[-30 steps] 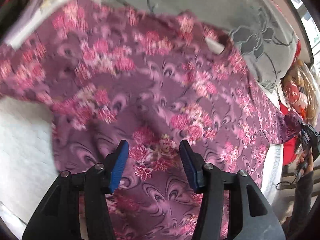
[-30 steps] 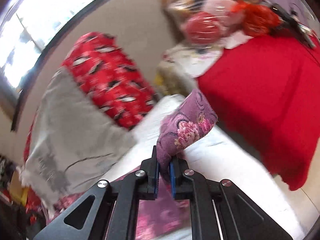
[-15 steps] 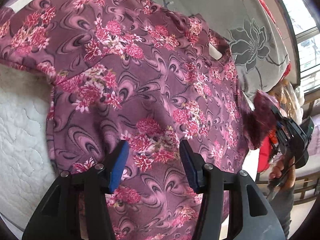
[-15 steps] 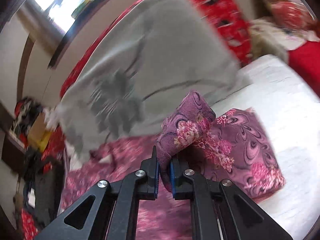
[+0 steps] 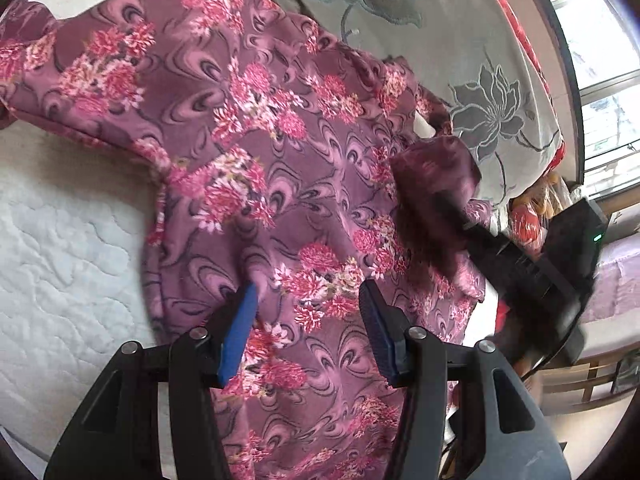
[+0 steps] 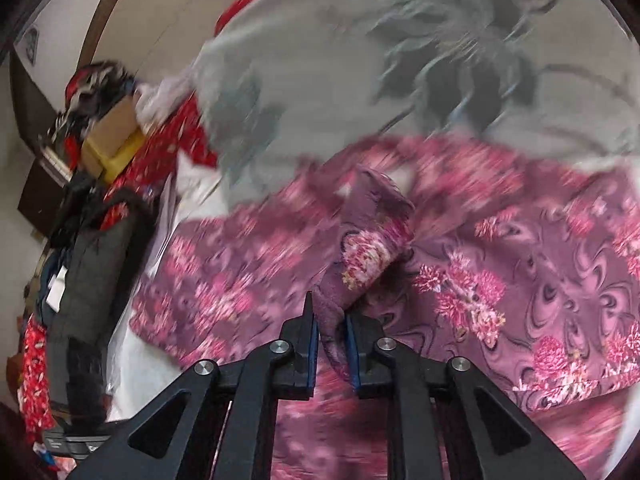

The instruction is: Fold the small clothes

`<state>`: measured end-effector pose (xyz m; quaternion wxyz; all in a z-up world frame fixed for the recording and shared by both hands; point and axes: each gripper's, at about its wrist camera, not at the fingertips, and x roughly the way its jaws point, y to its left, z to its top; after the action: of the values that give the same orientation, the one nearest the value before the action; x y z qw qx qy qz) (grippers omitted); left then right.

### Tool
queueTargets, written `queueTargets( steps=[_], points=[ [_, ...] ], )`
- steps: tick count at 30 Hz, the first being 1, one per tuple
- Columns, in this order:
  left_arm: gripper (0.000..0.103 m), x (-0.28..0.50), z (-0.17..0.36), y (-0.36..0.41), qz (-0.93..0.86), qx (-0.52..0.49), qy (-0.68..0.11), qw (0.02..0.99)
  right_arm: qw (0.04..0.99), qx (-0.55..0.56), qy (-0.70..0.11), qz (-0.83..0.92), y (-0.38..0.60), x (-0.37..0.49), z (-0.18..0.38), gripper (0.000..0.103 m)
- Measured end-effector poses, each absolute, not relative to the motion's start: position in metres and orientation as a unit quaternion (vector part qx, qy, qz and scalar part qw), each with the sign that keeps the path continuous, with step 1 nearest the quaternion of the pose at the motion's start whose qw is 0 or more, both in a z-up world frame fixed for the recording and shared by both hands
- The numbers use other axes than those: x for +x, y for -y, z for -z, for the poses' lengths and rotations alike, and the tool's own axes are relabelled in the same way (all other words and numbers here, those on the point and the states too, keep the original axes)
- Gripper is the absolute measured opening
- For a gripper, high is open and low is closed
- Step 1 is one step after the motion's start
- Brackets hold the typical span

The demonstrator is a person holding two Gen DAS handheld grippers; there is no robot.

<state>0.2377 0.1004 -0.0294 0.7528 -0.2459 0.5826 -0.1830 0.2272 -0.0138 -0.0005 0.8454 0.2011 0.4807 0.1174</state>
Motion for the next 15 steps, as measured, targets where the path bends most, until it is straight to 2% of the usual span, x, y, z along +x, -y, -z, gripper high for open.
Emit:
queueTargets(
  steps=[2,7,15],
  points=[
    [0.051,0.240,0.029,-0.100,0.183,-0.248,-0.583,0.752,0.827,0.195,-0.512,-0.126,-0.001,0.221,0.017,0.039],
    [0.051,0.247,0.019,-0.081,0.197,-0.229,-0.577,0.759,0.819,0.196,-0.518,-0.151,0.000,0.187,0.019,0.041],
    [0.051,0.290,0.031,-0.006,0.188,-0.193,-0.608,0.747,0.833,0.272,-0.476,-0.075,0.107,0.127,0.000,0.044]
  ],
)
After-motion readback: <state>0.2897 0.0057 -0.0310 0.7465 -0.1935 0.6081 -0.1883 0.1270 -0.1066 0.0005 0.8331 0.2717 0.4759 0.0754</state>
